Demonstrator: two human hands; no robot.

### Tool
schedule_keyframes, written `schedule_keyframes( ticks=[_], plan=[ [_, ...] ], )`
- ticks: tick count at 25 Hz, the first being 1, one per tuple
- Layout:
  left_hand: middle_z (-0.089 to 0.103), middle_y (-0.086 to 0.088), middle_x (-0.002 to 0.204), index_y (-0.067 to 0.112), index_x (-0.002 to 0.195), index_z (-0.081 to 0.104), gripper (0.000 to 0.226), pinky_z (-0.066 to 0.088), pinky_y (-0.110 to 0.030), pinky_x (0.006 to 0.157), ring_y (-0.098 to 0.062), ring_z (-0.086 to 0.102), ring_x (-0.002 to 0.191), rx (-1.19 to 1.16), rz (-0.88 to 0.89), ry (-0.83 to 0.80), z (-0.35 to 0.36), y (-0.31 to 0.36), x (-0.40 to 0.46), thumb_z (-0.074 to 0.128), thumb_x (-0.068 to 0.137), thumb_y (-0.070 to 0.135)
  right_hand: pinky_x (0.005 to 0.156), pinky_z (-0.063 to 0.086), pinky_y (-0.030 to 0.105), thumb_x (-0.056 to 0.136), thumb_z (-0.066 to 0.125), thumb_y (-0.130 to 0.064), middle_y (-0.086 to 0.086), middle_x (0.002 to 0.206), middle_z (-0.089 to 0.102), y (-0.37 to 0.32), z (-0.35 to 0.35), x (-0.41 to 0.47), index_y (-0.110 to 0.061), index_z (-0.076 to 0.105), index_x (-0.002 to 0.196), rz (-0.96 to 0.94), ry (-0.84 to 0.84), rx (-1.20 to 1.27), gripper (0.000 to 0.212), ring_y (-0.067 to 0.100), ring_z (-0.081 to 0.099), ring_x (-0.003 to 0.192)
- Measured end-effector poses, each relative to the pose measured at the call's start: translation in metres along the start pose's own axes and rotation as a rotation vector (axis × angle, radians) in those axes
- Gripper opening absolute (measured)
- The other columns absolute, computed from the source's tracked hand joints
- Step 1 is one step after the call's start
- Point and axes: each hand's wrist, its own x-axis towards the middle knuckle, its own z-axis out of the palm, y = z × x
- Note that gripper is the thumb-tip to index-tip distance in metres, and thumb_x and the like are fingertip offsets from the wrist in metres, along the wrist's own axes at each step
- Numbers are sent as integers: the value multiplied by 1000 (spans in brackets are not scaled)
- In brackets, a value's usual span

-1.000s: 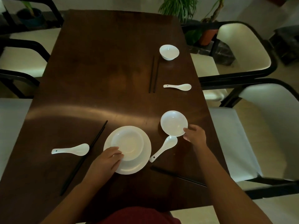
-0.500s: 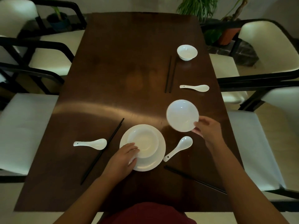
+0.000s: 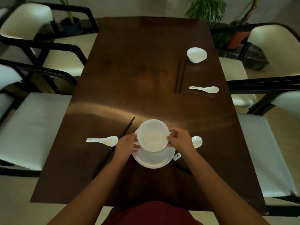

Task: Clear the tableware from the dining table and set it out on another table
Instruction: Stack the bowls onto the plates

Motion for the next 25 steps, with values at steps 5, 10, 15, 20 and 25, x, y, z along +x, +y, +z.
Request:
schedule_keyframes(
  ticks=[5, 10, 15, 20, 25],
  plan=[
    [67, -10, 93, 6, 107, 64, 21, 55, -19, 57, -13, 67, 69, 112, 117, -26, -3, -12, 2, 60, 88, 12, 79, 58, 39, 82, 61, -1, 8, 85, 68, 12, 3, -3, -10, 66, 112, 19, 26, -71, 32, 22, 68, 69],
    [66, 2, 77, 7, 101, 66, 19, 53, -15, 51, -12, 66, 66, 76, 83, -5, 1, -13, 6, 64, 83, 5, 81, 52, 32, 80, 59, -6, 6, 85, 68, 15, 9, -3, -20, 64, 118, -13, 107, -196, 41, 23, 64, 78],
    [66, -3, 81, 4, 107, 65, 25, 56, -23, 63, -16, 66, 71, 161, 136, -38, -3, -12, 7, 64, 82, 7, 83, 56, 45, 83, 61, -6, 13, 104, 69, 13, 9, -4, -12, 61, 120, 76, 50, -72, 38, 30, 68, 85],
    [66, -2, 101, 13, 113, 63, 29, 46, -28, 85, -16, 60, 90, 533, 499, -7, -12, 22, 5, 62, 84, 17, 91, 52, 44, 83, 59, -10, 8, 94, 70, 0, -14, -8, -11, 67, 100, 42, 150, -61, 19, 26, 66, 92],
    [64, -6, 112, 12, 117, 60, 33, 41, -23, 86, -16, 59, 98, 764, 848, -79, 13, 96, 17, 62, 85, 19, 81, 43, 21, 84, 58, -17, 1, 106, 68, -34, -63, 2, -18, 66, 106, -161, 221, -241, 23, 12, 59, 92]
  ],
)
